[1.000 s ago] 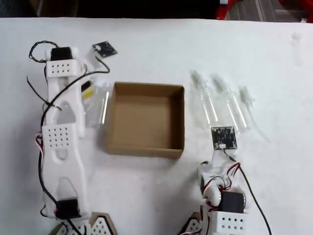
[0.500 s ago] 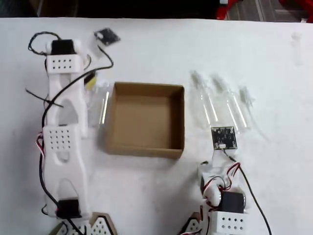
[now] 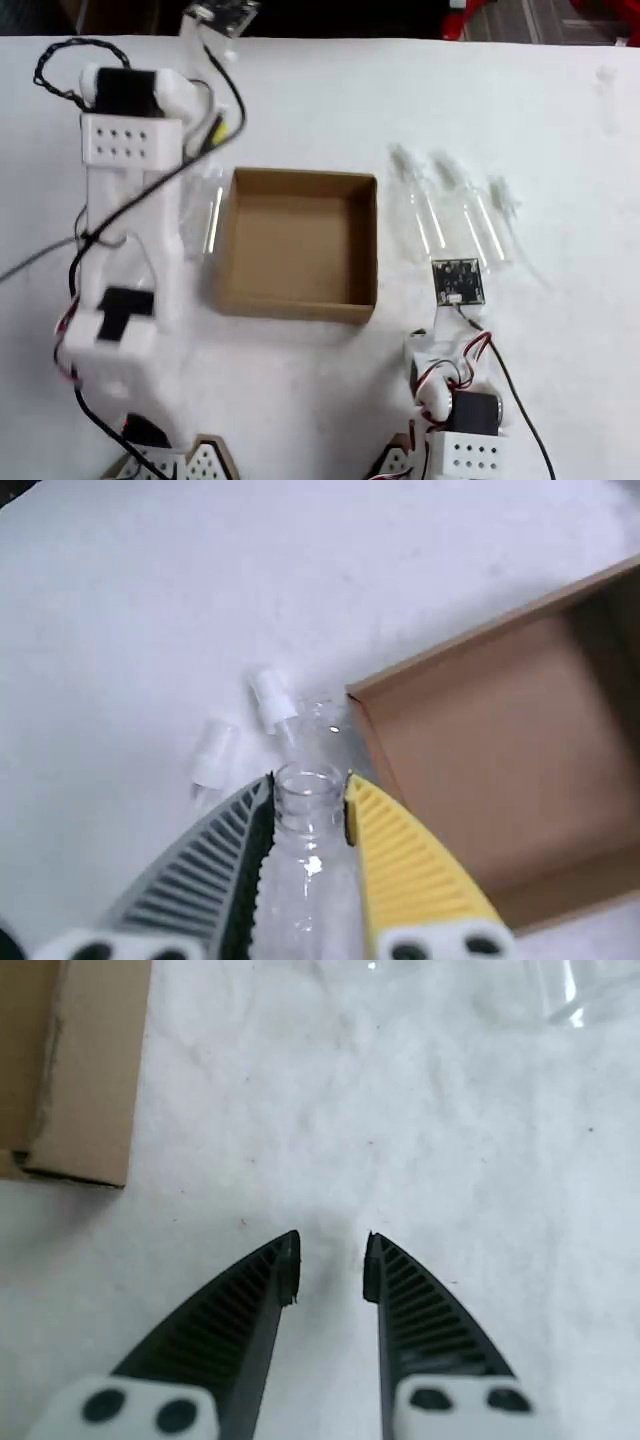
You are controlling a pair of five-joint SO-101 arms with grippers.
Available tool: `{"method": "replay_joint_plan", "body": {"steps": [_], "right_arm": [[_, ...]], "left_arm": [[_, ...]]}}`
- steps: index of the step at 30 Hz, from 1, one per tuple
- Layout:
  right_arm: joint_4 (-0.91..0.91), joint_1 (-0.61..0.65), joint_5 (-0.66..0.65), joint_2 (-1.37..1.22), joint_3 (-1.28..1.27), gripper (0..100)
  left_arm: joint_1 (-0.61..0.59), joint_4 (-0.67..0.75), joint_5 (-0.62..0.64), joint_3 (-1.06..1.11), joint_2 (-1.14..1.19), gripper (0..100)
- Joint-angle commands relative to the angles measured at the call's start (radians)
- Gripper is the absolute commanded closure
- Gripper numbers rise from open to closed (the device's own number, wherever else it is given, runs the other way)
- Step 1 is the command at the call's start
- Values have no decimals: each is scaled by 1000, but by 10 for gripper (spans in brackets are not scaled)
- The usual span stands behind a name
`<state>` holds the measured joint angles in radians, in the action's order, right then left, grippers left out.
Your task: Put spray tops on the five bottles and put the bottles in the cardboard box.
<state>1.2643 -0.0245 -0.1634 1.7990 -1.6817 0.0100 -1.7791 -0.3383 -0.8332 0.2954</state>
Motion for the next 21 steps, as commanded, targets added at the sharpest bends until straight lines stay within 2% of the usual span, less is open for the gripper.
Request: {"method": "replay_joint_plan", "body": {"steps": [1, 5, 11, 18, 21], "right_arm": [[8, -7, -12, 4, -8, 910], [8, -7, -12, 4, -8, 910], [8, -7, -12, 4, -8, 910], [8, -7, -12, 4, -8, 910], [8, -7, -12, 4, -8, 910]], "left_arm": [[113, 25, 51, 218, -334, 976], [154, 140, 78, 434, -510, 977], [153, 500, 282, 844, -766, 977], [154, 1109, 465, 1395, -1041, 977], [177, 1405, 505, 1628, -1136, 977]]}}
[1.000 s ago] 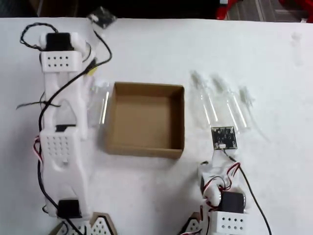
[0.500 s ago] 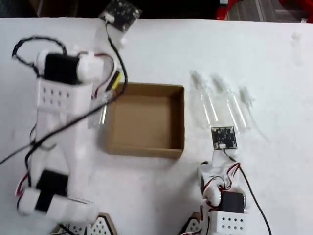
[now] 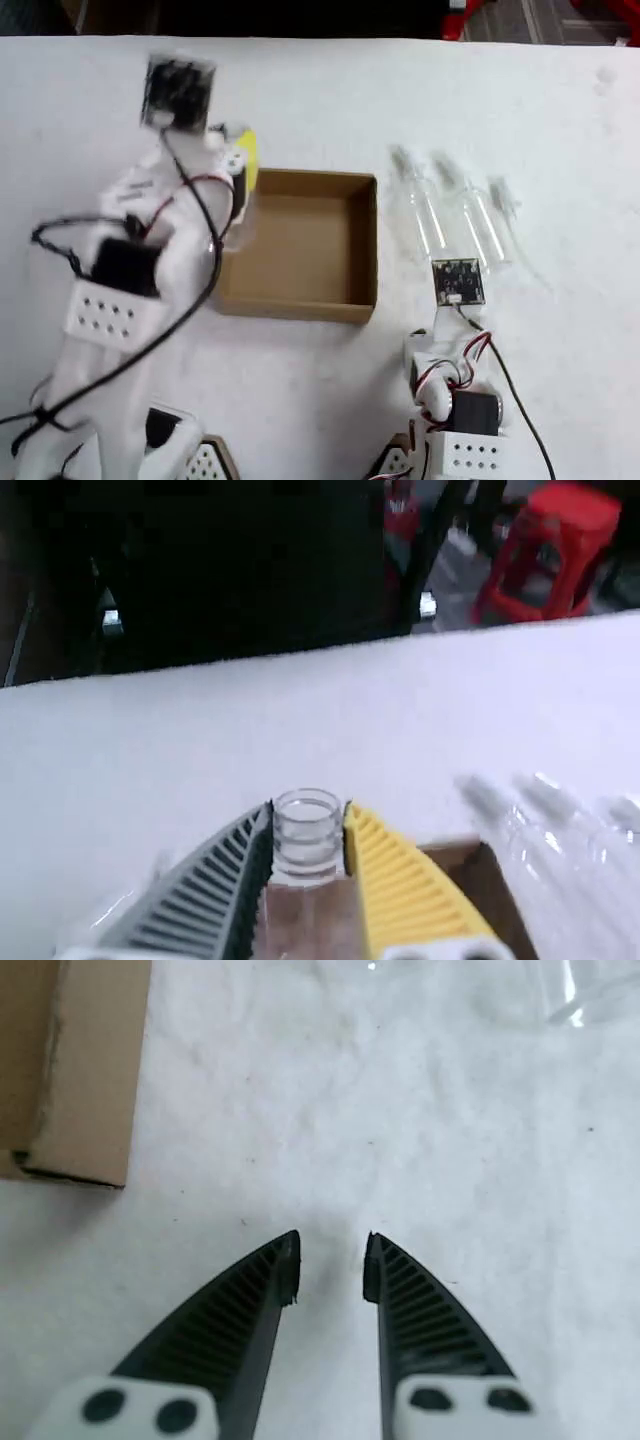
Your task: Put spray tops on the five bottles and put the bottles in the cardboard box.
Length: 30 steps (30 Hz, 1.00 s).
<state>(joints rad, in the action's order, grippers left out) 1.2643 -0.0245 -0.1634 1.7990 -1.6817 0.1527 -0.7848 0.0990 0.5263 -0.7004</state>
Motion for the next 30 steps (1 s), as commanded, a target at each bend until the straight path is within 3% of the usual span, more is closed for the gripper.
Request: {"method": "replay_joint_plan", "body": {"steps": [1, 5, 7, 14, 20, 30], "right_arm": [[8, -7, -12, 4, -8, 910], [8, -7, -12, 4, -8, 910], [8, -7, -12, 4, -8, 910], [8, -7, -12, 4, -8, 910], [8, -7, -12, 4, -8, 910], [8, -7, -12, 4, -8, 910]], "left_arm": [[44, 516, 69, 350, -166, 977], [58, 928, 68, 631, -202, 976], [58, 1046, 68, 718, -202, 976], [30, 1109, 68, 790, -166, 976], [-39, 1148, 68, 672, 77, 976], [-41, 1557, 44, 651, 443, 974]]}}
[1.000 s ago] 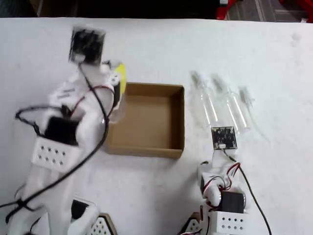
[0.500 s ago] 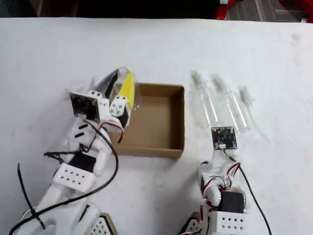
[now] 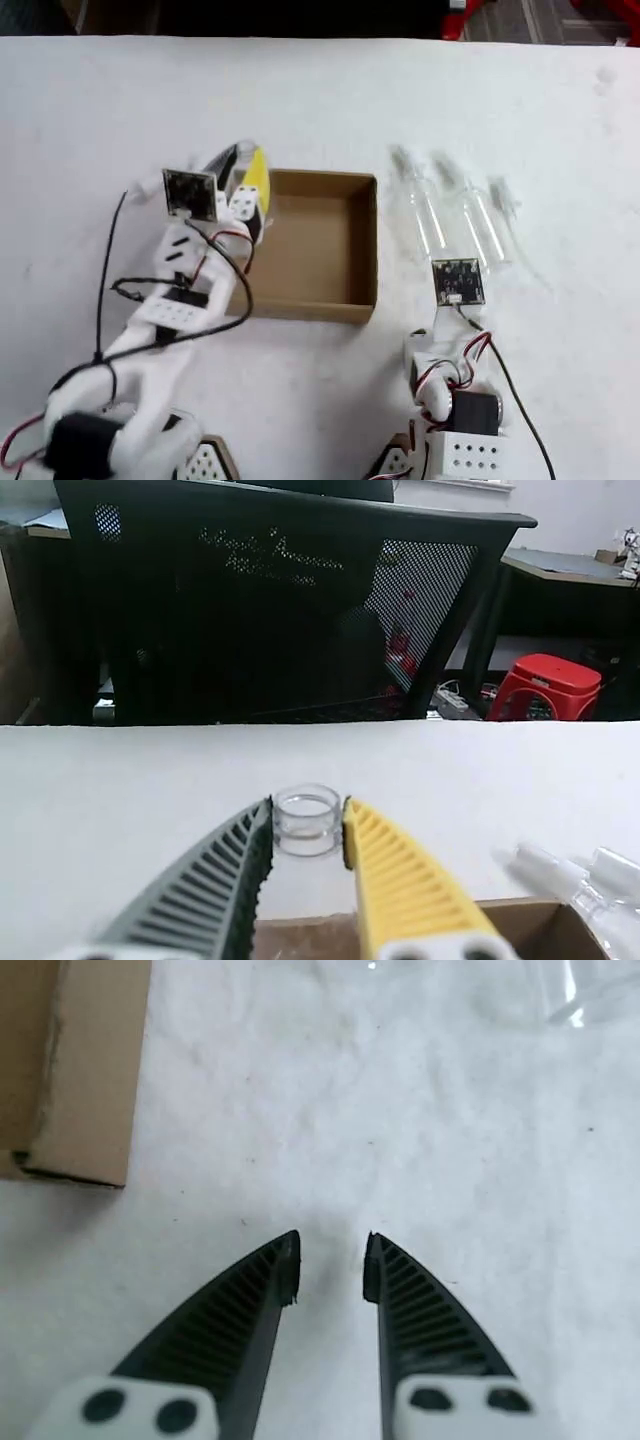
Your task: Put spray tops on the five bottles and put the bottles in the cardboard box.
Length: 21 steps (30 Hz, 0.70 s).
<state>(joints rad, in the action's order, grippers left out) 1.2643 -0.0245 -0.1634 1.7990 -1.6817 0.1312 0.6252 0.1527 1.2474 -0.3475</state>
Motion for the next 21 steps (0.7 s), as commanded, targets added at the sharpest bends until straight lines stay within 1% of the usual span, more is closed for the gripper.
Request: {"method": "replay_joint_plan", "body": {"steps": [1, 5, 7, 9, 13, 19, 21], "right_arm": [[8, -7, -12, 4, -8, 910], [8, -2, -12, 4, -8, 910], [8, -2, -12, 4, -8, 910], [8, -2, -12, 4, -8, 910], [8, -2, -12, 4, -8, 910], [8, -2, -12, 4, -8, 910], [8, -2, -12, 4, -8, 910]], "left_arm": [[-15, 178, -37, -71, 119, 974], [-13, 336, -101, -81, 232, 976], [-21, 384, -121, -104, 289, 974], [-21, 396, -141, -124, 341, 973], [-13, 399, -140, -150, 412, 972], [-19, 399, -138, -149, 415, 971], [-19, 397, -126, -146, 415, 943]]}}
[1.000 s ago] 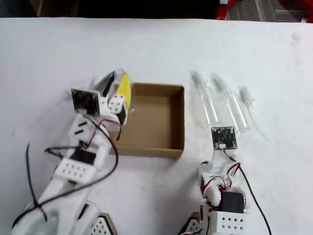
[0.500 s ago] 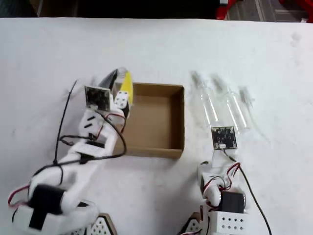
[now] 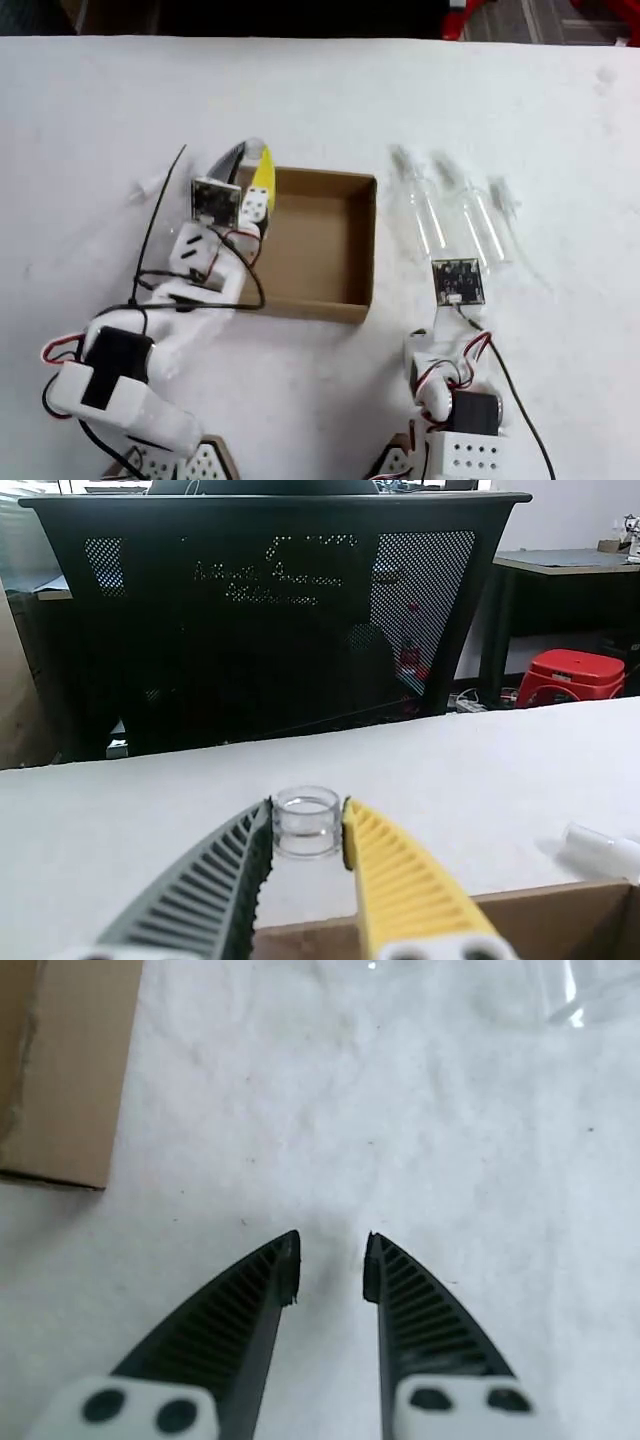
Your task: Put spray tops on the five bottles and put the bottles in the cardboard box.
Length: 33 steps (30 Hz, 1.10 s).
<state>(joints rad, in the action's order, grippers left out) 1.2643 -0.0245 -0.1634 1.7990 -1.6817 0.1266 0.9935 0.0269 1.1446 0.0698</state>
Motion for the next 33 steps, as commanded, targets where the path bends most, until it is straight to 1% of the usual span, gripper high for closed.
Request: {"method": "replay_joint_plan", "body": {"steps": [1, 3, 5, 6, 7, 12, 15, 19, 20, 22, 23, 26, 30, 32, 33], "right_arm": [[8, -2, -12, 4, -8, 910], [8, -2, -12, 4, -8, 910], [8, -2, -12, 4, -8, 910], [8, -2, -12, 4, -8, 910], [8, -2, -12, 4, -8, 910], [8, -2, -12, 4, -8, 910], [8, -2, -12, 4, -8, 910], [8, -2, -12, 4, -8, 910], [8, -1, -12, 4, -8, 910], [8, -1, -12, 4, -8, 910], [8, -1, -12, 4, -8, 910], [8, -1, -12, 4, -8, 910], [8, -2, -12, 4, -8, 910], [8, -2, -12, 4, -8, 910], [8, -4, -12, 4, -8, 910]], "left_arm": [[-15, 29, 23, -31, -2, 911], [-8, 28, 66, -18, -2, 824], [-8, 23, 81, -18, -2, 746], [-12, 23, 84, -18, -2, 727], [-15, 23, 84, -18, -2, 727], [-27, 29, 84, -15, -5, 790], [-28, 26, 86, -9, -35, 797], [-19, 17, 86, 84, -222, 801], [-19, -9, 86, 107, -286, 801], [-21, -133, 86, 135, -427, 801], [-27, -236, 87, 137, -503, 801], [-56, -640, 92, 80, -733, 801], [-104, -1243, 186, -123, -978, 797], [-114, -1464, 186, -236, -1038, 797], [-116, -1545, 186, -284, -1052, 797]]}}
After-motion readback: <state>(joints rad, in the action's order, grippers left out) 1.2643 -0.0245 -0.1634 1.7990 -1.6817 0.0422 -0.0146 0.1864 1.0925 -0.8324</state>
